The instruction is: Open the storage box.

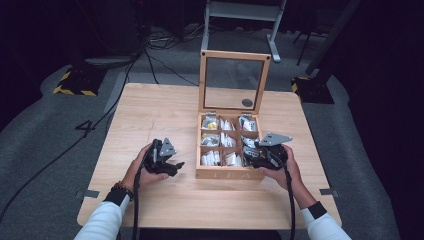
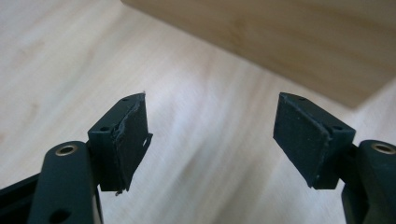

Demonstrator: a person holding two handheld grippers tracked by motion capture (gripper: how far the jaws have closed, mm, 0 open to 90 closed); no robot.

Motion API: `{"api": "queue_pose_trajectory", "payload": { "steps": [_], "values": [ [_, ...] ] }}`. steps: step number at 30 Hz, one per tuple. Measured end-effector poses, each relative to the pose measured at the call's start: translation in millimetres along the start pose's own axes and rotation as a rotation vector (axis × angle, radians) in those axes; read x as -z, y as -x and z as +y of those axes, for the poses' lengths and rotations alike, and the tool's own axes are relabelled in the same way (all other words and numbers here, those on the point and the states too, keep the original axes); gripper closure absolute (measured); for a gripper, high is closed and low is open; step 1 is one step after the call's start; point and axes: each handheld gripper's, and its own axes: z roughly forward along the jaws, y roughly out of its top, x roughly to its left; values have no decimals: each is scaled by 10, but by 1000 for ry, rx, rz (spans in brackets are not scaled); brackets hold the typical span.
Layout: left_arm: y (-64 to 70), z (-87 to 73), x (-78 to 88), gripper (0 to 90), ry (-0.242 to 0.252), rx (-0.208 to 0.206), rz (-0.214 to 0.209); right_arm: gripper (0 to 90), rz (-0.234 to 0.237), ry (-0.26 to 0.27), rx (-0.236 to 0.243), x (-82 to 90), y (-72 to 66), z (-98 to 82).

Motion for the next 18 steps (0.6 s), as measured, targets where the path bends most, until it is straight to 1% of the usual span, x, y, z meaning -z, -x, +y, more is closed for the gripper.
{"api": "queue_pose_trajectory", "payload": {
  "steps": [1, 2, 3, 5, 6, 7, 9, 11, 13, 15, 16, 18],
  "values": [
    [13, -20, 4, 266, -15, 9, -21, 373, 0, 0, 0, 0, 0, 0],
    [58, -70, 35, 264, -9, 6, -21, 380, -30, -10, 22, 9, -34, 3],
    [80, -94, 50, 266, -12, 1, -23, 389, -40, -11, 31, 15, -46, 3],
    [104, -134, 72, 262, -26, 20, -54, 387, -60, -14, 36, 44, -74, 5],
    [104, -134, 72, 258, -26, 20, -54, 385, -67, -15, 42, 54, -87, 3],
    [141, -180, 105, 258, -20, 12, -44, 383, -74, -10, 48, 51, -92, -7],
    [170, -227, 115, 260, -40, 0, -46, 378, -83, -7, 41, 52, -99, -13],
    [178, -252, 116, 260, -46, 3, -45, 374, -86, -10, 45, 52, -102, -8],
    [203, -308, 117, 260, -68, 2, -54, 386, -82, -2, 67, 76, -111, 2],
    [219, -330, 111, 261, -75, -4, -63, 422, -89, 34, 102, 131, -137, 23],
    [224, -333, 111, 265, -74, 3, -74, 455, -83, 48, 110, 159, -151, 27],
    [239, -328, 111, 262, -74, -6, -77, 494, -55, 34, 107, 177, -155, 29]
  ]
}}
